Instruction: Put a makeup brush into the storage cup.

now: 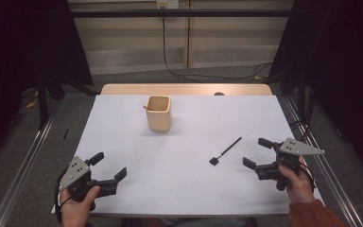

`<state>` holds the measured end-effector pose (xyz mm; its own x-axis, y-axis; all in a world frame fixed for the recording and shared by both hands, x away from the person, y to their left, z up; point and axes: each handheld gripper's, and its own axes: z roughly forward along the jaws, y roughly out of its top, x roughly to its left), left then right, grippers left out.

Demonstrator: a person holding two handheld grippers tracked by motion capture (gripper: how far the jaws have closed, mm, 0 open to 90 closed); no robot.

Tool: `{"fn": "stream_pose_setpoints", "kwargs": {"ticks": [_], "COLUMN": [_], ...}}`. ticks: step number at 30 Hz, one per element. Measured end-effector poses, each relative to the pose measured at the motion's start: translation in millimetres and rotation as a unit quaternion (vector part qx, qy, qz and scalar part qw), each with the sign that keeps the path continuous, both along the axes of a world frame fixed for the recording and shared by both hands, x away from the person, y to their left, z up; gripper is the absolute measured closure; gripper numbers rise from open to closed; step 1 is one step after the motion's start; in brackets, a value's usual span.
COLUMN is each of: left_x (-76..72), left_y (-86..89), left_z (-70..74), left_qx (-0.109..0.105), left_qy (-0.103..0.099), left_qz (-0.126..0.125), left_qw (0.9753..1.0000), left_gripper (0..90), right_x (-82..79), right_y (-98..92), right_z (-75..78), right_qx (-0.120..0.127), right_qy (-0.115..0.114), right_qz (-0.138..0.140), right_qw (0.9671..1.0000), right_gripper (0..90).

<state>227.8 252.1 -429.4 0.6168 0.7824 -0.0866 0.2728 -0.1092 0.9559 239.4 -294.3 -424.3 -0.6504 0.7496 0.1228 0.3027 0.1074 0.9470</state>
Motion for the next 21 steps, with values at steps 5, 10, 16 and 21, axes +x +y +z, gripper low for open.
{"fn": "stream_pose_setpoints", "kwargs": {"ticks": [5,10,16,21], "left_x": [-0.5,1.3,1.1,0.6], "left_y": [0.6,2.8,2.7,2.4], "left_z": [0.1,-0.2,-0.4,-0.8], "left_qx": [-0.007,-0.011,-0.012,-0.013], "left_qy": [0.000,0.002,0.000,0.003], "left_qz": [0.002,0.010,0.006,0.005], "left_qw": [1.0000,0.9999,0.9999,0.9999], "left_gripper": [3.0,2.9,2.7,2.7], "right_x": [13.3,28.7,50.3,63.1], "right_y": [5.4,10.0,22.5,26.0], "right_z": [5.1,12.1,17.2,22.8], "right_qx": [-0.007,-0.014,-0.041,-0.048], "right_qy": [-0.002,-0.014,0.007,0.015], "right_qz": [0.005,0.003,0.026,0.035], "right_qw": [1.0000,0.9998,0.9988,0.9981], "right_gripper": [1.3,1.6,0.8,0.5]}}
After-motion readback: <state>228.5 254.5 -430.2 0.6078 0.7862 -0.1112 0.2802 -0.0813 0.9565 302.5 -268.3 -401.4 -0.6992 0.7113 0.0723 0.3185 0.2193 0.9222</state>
